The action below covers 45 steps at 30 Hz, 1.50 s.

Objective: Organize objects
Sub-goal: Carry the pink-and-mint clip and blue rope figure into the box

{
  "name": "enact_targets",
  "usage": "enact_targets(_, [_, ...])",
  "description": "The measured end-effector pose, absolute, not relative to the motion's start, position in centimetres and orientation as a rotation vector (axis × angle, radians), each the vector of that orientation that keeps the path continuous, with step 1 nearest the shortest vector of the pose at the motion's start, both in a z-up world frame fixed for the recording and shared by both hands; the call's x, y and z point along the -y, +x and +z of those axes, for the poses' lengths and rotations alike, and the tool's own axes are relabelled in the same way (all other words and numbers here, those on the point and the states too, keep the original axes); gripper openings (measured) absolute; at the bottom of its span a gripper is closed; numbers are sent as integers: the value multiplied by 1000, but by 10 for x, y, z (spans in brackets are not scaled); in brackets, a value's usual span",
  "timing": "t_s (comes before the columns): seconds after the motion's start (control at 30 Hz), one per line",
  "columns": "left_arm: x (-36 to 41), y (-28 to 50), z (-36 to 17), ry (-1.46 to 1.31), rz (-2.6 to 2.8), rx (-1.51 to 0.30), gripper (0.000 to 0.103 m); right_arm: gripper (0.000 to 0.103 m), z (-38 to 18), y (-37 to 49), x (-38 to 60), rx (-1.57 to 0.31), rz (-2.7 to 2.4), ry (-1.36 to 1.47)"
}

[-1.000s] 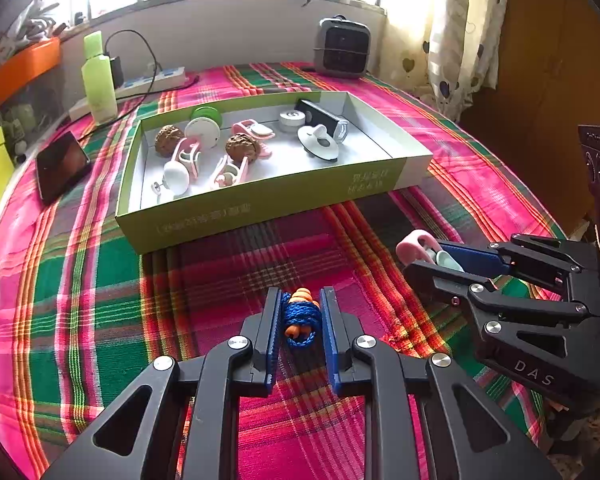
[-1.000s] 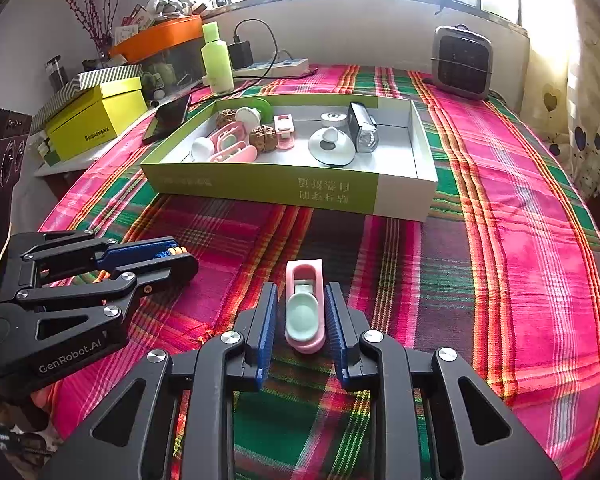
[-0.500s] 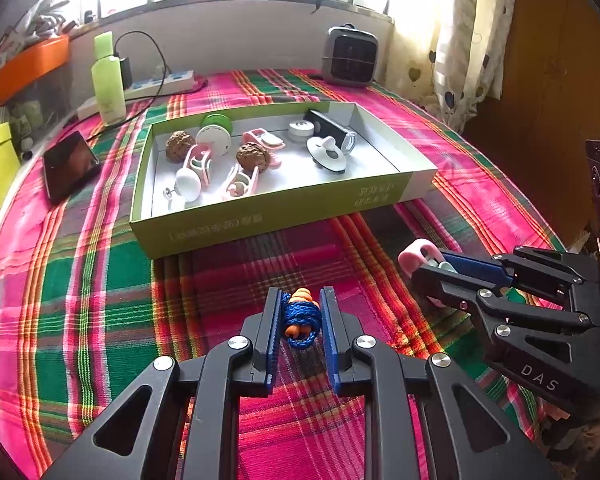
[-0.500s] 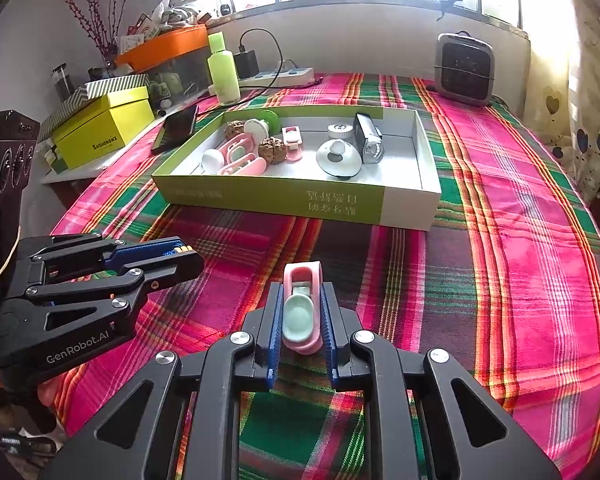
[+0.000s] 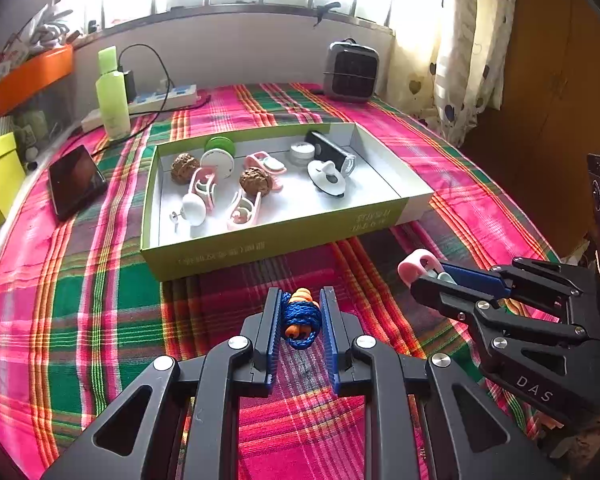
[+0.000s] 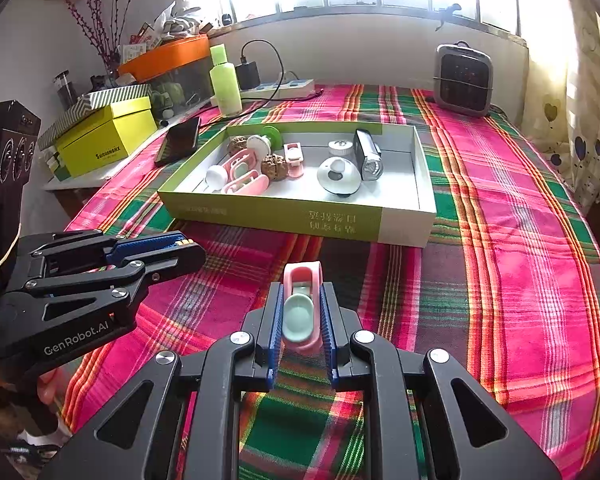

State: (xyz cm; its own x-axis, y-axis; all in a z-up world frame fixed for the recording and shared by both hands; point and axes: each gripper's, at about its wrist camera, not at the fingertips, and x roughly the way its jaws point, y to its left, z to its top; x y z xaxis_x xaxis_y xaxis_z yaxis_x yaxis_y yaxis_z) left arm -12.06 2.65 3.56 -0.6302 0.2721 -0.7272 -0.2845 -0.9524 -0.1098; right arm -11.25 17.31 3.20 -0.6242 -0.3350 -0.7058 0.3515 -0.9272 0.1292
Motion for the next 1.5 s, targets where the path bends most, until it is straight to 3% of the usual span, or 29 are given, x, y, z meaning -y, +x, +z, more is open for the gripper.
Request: enact_targets(1.5, [-37, -192, 47, -1132, 2635, 49, 17, 19, 54, -182, -180, -38, -2576, 1027])
